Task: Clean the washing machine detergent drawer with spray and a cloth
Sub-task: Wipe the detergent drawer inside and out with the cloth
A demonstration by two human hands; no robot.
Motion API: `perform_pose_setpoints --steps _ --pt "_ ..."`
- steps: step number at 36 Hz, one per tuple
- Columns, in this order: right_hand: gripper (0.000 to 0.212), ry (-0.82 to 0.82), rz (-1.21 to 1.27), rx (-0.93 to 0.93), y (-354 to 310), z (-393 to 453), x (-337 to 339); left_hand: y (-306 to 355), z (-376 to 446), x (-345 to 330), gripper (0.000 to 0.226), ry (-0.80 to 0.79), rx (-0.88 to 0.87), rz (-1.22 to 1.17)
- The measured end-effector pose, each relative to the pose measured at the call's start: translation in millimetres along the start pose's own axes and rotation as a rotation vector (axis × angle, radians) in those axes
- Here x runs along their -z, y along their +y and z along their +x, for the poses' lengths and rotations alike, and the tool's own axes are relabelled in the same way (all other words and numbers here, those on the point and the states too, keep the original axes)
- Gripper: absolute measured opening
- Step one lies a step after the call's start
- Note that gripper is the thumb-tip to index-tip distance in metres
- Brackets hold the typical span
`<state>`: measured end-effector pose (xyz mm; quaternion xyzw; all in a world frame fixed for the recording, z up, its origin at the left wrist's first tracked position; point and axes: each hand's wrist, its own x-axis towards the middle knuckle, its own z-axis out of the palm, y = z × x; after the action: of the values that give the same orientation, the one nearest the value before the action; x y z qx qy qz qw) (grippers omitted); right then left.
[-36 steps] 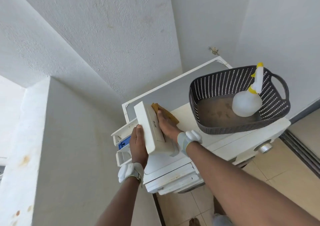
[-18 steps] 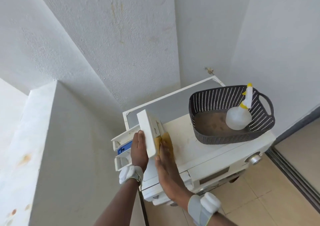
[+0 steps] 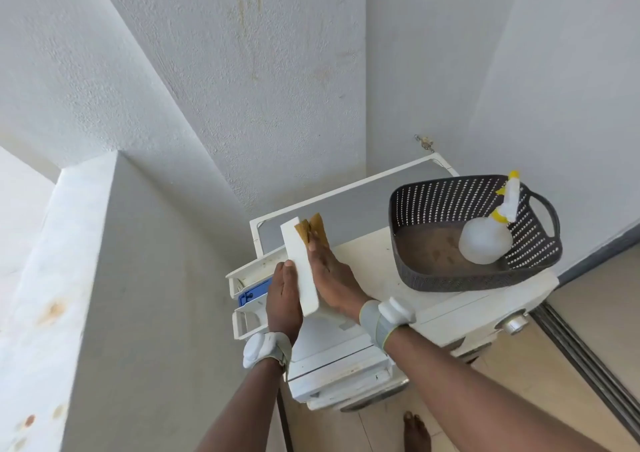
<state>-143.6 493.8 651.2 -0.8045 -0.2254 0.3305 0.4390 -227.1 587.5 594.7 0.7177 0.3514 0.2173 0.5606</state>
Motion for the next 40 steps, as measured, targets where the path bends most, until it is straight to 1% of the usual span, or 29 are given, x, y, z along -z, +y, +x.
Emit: perform_pose_setpoints --steps 2,5,9,12,15,17,20,23,25,28,29,32,33,36,37,38,40 --pt "0.052 0.038 0.016 0.079 17.1 -21.5 -11.4 -2.6 3.4 -1.1 0.046 0.008 -0.009 -0.002" --pt "0.051 0.058 0.032 0.120 29.9 -46.5 -22.2 -6.3 2.5 -0.2 0.044 0.010 -0.015 0.025" --pt "0.056 0.021 -0.008 0.058 15.7 -8.6 -9.7 -1.1 1.3 1.2 0.044 -0.012 -0.009 -0.039" --pt "0.058 0.023 0.060 -0.038 2.9 26.2 0.4 -1.3 2.1 3.1 0.044 -0.030 0.005 -0.021" --pt "0.044 0.122 -0.025 0.000 1.4 34.0 6.6 -0.3 0.5 1.3 0.036 -0.024 0.024 0.011" --pt "0.035 0.180 -0.127 0.073 5.3 21.7 8.5 5.2 -2.5 0.8 0.033 -0.018 0.018 0.029" --pt "0.023 0.238 -0.210 0.152 23.3 -3.6 5.7 10.8 -5.2 0.9 0.033 -0.007 0.030 0.024" --pt "0.018 0.313 -0.246 0.233 45.1 -30.3 -0.3 18.0 -8.7 0.5 0.034 0.002 0.049 0.038" --pt "0.017 0.356 -0.236 0.230 58.6 -43.3 -6.8 22.8 -11.3 0.0 0.034 0.014 0.057 0.051" --pt "0.017 0.409 -0.128 0.183 64.5 -56.2 -11.1 21.2 -13.0 3.1 0.038 -0.008 0.080 0.014" --pt "0.017 0.422 -0.064 0.153 62.9 -60.3 -8.1 18.8 -11.4 5.0 0.045 -0.027 0.090 -0.001" --pt "0.018 0.476 0.100 0.031 60.9 -62.5 6.2 3.7 2.1 13.5 0.077 -0.077 0.161 -0.004" --pt "0.018 0.507 0.146 -0.008 62.7 -66.0 13.4 4.7 3.4 14.7 0.080 -0.085 0.182 -0.009" --pt "0.020 0.569 0.350 -0.124 65.8 -72.7 28.3 34.5 2.1 19.9 0.074 -0.127 0.251 -0.002" --pt "0.019 0.578 0.424 -0.173 68.6 -75.7 31.1 44.6 2.4 17.9 0.067 -0.148 0.243 0.023" --pt "0.020 0.578 0.502 -0.218 68.8 -77.8 30.4 52.8 4.8 16.9 0.055 -0.160 0.240 0.074" --pt "0.025 0.550 0.649 -0.280 69.9 -84.7 29.2 65.0 7.7 6.1 0.041 -0.162 0.225 0.242"
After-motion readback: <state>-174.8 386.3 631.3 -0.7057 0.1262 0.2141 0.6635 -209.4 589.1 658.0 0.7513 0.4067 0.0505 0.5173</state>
